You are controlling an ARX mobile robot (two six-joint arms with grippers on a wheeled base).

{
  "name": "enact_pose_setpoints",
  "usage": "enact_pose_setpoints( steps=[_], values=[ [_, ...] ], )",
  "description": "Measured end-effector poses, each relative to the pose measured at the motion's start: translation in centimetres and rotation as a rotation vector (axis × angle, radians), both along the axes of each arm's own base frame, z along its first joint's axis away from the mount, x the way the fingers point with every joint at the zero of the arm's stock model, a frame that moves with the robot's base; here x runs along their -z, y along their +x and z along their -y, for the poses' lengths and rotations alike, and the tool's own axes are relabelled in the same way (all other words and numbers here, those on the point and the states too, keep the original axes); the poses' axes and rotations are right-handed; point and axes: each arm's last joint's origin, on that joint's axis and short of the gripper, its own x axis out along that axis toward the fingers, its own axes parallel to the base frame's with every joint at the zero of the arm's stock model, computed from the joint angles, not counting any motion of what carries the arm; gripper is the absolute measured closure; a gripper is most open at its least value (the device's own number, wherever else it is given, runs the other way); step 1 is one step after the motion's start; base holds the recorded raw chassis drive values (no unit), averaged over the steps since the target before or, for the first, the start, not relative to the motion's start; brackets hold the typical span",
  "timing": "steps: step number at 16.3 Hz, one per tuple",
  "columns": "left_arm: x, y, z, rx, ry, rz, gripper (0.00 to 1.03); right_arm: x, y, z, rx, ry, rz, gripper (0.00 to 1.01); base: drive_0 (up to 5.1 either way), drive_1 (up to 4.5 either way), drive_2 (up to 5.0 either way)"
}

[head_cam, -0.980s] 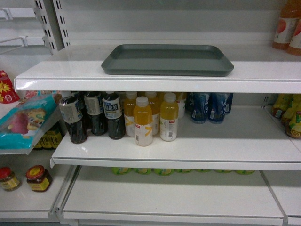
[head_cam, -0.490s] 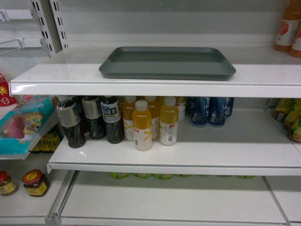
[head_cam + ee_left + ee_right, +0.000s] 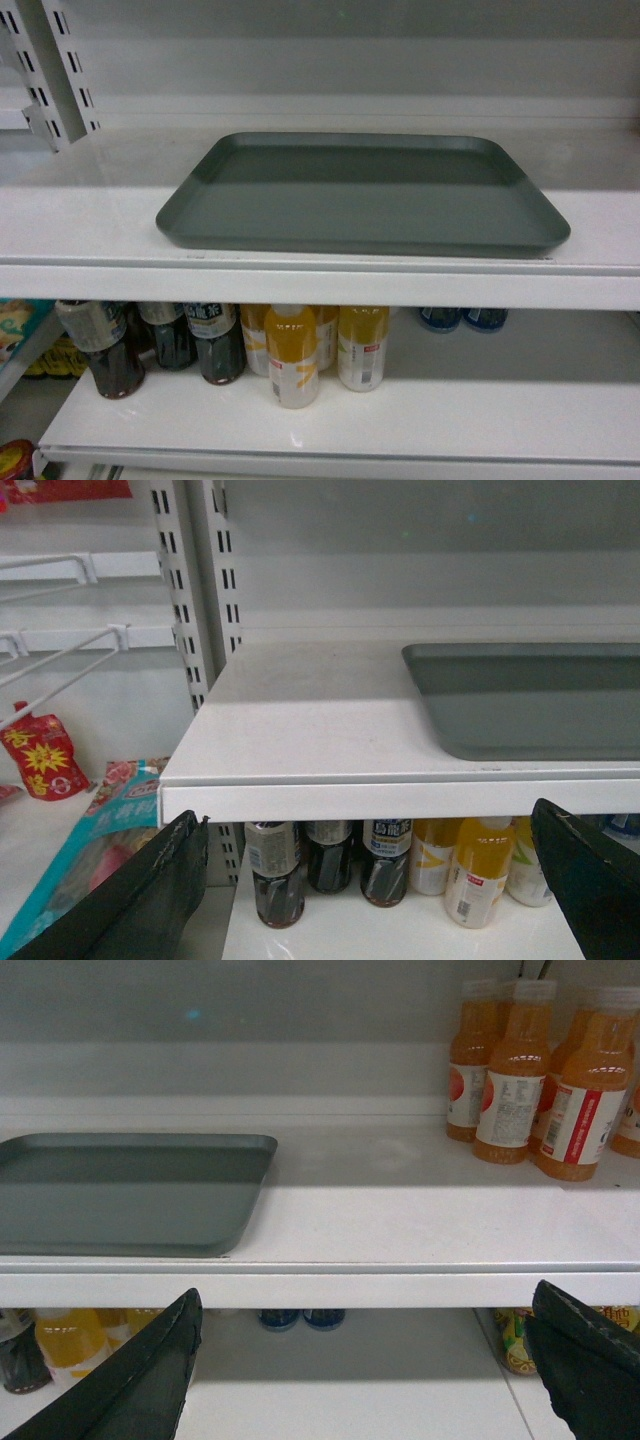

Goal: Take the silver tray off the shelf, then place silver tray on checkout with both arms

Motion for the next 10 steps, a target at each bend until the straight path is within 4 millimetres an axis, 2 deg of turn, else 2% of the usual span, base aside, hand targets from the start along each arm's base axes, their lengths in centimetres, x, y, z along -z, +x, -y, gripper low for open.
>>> enact_pose_setpoints(
  steps=[3, 10],
  values=[
    [0.02, 0.0, 0.0, -0.001, 0.0, -0.002, 0.05, 0.01, 0.0, 0.0, 0.0, 0.0, -0.002, 0.03, 0.1, 4.43, -4.2],
    [0.0, 0.0, 0.0, -0.001, 0.0, 0.0, 0.05, 0.01, 0.0, 0.0, 0.0, 0.0, -0.001, 0.03, 0.0, 0.0, 0.0]
  ],
)
